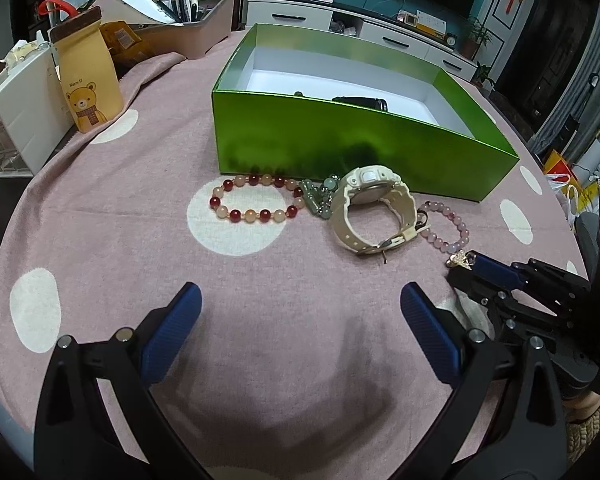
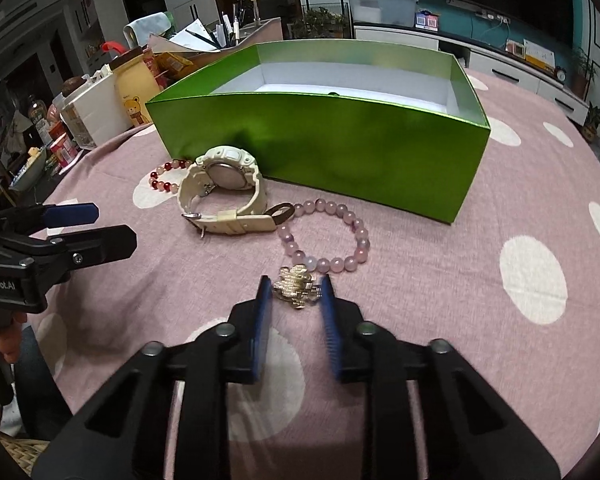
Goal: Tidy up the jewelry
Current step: 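Grasp the pink bead bracelet by its gold flower charm with the right gripper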
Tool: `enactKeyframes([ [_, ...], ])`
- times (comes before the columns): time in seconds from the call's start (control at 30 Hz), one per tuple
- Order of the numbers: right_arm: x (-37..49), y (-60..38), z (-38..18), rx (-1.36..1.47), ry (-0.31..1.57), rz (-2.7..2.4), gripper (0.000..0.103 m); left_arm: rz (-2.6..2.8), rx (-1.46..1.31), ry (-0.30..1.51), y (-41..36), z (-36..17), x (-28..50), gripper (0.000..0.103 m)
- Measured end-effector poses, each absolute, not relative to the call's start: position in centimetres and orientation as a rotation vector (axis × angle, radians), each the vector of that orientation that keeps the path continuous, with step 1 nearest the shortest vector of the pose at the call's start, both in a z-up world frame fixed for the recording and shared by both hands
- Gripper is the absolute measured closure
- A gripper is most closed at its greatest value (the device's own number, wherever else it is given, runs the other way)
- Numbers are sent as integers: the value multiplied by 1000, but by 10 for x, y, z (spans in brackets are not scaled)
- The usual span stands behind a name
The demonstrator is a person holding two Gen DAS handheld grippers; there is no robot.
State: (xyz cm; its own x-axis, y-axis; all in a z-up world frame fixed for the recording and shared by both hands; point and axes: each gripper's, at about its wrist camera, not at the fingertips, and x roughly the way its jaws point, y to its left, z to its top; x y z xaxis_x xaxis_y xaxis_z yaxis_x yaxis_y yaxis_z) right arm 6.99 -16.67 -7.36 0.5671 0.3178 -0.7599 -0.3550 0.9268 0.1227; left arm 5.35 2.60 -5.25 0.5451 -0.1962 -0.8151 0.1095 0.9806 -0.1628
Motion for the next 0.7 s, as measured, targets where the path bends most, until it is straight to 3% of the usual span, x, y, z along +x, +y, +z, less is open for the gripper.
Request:
enactKeyframes([
  [0.23, 62, -178, -62, -4, 835, 401, 82, -185, -102, 974, 20, -52, 63, 3],
  [0.43, 57, -193, -54, 14, 818, 381, 82, -198, -132, 978, 9, -52, 80, 16],
  [0.7, 54, -201, -55, 32, 810, 375, 82, -186, -161, 1010, 1, -60, 99, 49],
])
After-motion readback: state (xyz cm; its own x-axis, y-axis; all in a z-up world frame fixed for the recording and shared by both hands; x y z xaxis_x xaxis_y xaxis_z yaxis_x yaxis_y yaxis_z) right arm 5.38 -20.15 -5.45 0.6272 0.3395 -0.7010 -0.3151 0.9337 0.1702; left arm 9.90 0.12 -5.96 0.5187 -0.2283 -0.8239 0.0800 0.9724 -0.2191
